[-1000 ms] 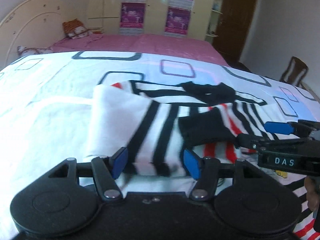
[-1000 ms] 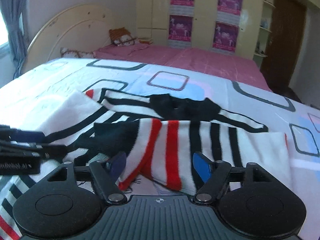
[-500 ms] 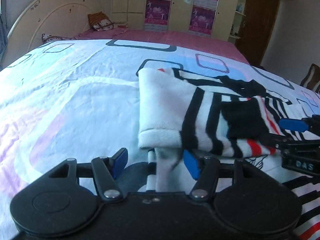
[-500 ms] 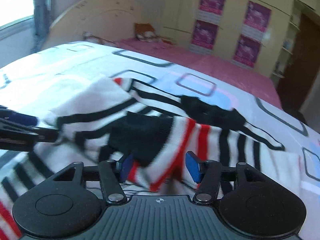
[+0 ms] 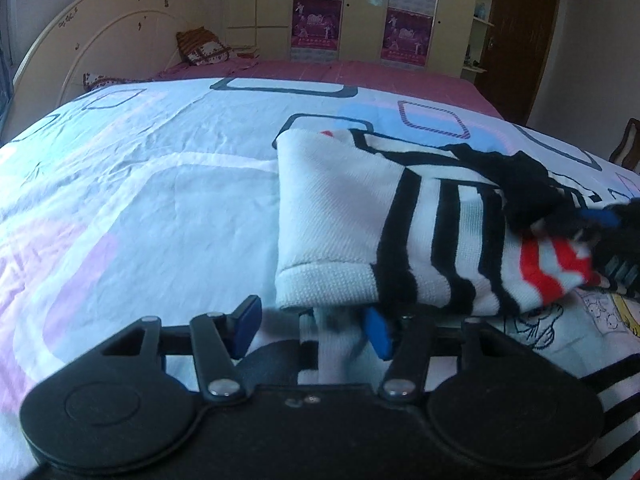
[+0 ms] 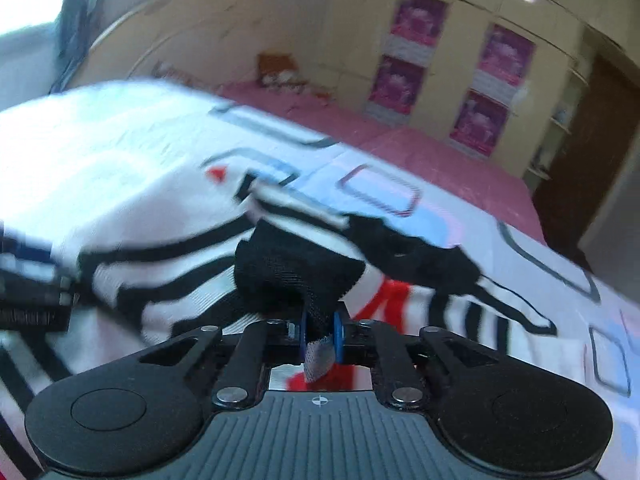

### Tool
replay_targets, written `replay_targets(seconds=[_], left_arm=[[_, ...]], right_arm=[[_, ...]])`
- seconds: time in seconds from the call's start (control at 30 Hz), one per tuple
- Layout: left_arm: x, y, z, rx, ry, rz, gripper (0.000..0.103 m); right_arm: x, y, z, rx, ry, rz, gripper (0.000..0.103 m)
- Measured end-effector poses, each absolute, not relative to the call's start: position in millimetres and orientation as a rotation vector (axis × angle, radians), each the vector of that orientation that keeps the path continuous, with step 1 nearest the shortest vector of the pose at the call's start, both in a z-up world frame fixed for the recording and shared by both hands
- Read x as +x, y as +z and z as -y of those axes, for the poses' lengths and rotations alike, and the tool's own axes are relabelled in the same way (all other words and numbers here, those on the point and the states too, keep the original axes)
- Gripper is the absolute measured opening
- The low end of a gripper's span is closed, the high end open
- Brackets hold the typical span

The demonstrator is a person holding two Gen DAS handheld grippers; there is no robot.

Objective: Fold small clothes

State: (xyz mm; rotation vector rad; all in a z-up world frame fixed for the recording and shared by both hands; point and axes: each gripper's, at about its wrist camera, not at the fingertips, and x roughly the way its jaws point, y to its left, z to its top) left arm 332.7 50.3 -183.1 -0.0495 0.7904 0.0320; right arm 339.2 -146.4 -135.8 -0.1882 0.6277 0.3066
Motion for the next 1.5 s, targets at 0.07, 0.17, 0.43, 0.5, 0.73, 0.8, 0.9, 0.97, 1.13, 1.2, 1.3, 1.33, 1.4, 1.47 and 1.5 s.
replay_targets(seconds=[0.07,0.17,0.43,0.5,0.73,0.8,0.9,0.97,1.13,1.2,1.3,1.33,1.4,1.47,1.5], left_arm=[[334.2,-182.4,-50.8,-0.052,0.032,-0.785,0.050],[337.4,-181.7,-50.3,-0.057,0.033,-0.781,0.047],[339.3,-188.6,-36.1,-0.046,-0.014,-0.794,0.037],[339.5,-188.3,-36.2,-0.041,-0.019,-0.793,0.036],[340.7,-187.7,-38.6,-0.037,-0.027,-0.802,0.036],[340.7,-187.7,-39.0,-0.037,-0.028,-0.802,0.036],[341.2,-188.1,-38.2,-0.032,-0.028,-0.802,0.036],[341.2,-188.6,-37.6,-0.029,-0.027,-0.801,0.036],[341.5,-188.7,-37.6,-0.030,-0.029,-0.804,0.036],[341.4,-188.7,-36.9,-0.030,-0.031,-0.806,0.036],[340.2,-184.8,-37.8,-0.047,-0.043,-0.819,0.034],[338.8,-182.4,-39.6,-0.059,-0.052,-0.825,0.034],[334.0,-174.5,-46.1,-0.102,-0.082,-0.837,0.036],[327.4,-164.5,-50.7,-0.122,-0.101,-0.833,0.037],[324.7,-159.8,-52.8,-0.129,-0.105,-0.829,0.039]], right_arm=[[343.5,-125.4,170.1,-0.101,0.268,-0.628,0.010],[351.7,-115.2,206.2,0.011,0.214,-0.641,0.010],[356.4,-145.4,286.7,0.287,0.088,-0.798,0.011],[350.9,-146.3,295.3,0.309,0.106,-0.804,0.025],[346.6,-137.9,306.3,0.299,0.098,-0.785,0.062],[349.5,-145.7,308.3,0.302,0.067,-0.802,0.062],[355.6,-158.4,312.1,0.349,0.044,-0.825,0.040],[358.0,-162.7,316.0,0.405,0.052,-0.844,0.016],[344.7,-145.8,317.8,0.354,0.047,-0.763,0.006],[347.4,-156.8,320.1,0.317,0.028,-0.829,0.006],[343.2,-157.2,323.6,0.286,0.021,-0.837,0.009],[340.6,-153.6,324.0,0.272,0.009,-0.827,0.014],[333.7,-145.1,327.3,0.235,-0.023,-0.785,0.032],[329.2,-136.7,333.9,0.213,-0.034,-0.753,0.033],[327.7,-132.4,337.0,0.206,-0.036,-0.739,0.033]])
